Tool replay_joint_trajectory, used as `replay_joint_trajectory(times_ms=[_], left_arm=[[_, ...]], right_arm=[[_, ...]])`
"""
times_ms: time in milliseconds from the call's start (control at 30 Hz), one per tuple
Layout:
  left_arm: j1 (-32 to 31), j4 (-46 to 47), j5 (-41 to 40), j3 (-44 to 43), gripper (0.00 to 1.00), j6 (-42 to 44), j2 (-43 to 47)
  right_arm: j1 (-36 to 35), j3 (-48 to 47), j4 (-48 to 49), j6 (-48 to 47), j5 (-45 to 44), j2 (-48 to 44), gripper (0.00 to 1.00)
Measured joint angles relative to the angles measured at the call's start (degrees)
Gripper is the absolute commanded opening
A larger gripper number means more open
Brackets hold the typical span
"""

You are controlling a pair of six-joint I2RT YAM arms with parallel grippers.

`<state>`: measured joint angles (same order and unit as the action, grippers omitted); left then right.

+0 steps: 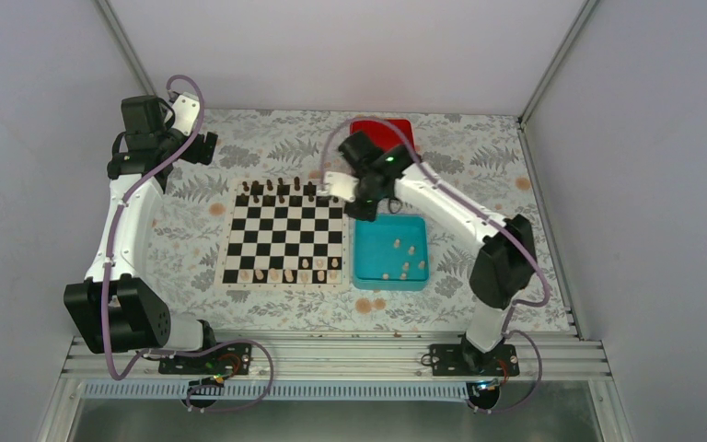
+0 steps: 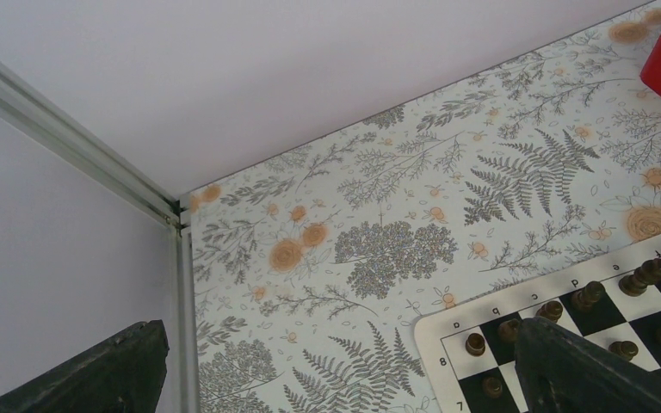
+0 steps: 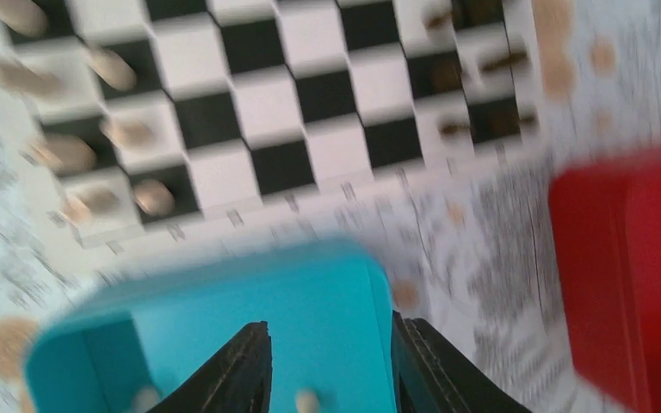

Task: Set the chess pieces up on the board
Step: Place the chess piece on the chessboard, then pick up the chess piece from the storage box.

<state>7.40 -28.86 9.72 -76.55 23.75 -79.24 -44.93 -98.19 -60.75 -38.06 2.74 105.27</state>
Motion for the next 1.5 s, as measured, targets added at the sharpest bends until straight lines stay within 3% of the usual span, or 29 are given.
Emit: replay_joint_trajectory(times_ms=[200,467,1100,1500], left_arm=[[0.00,0.00,0.00,0.00,1.00,0.00,0.00],[0.00,-0.04,0.02,0.00,1.00,0.00,-0.31],[0.00,-0.17,0.04,0.00,1.00,0.00,-0.42],[0.00,-0.28,0.24,0.00,1.00,0.00,-0.42]], right_arm=[[11.96,13.70,1.92,0.66,-1.55,-4.57,0.37],[16.63,25.51,4.76,0.70,-1.49,-4.61,0.36],[17.31,28.85,11.02,0.66,0.22,-1.25,0.34],[17.33,29.46,11.89,0.85,0.63,-0.59,0.14]])
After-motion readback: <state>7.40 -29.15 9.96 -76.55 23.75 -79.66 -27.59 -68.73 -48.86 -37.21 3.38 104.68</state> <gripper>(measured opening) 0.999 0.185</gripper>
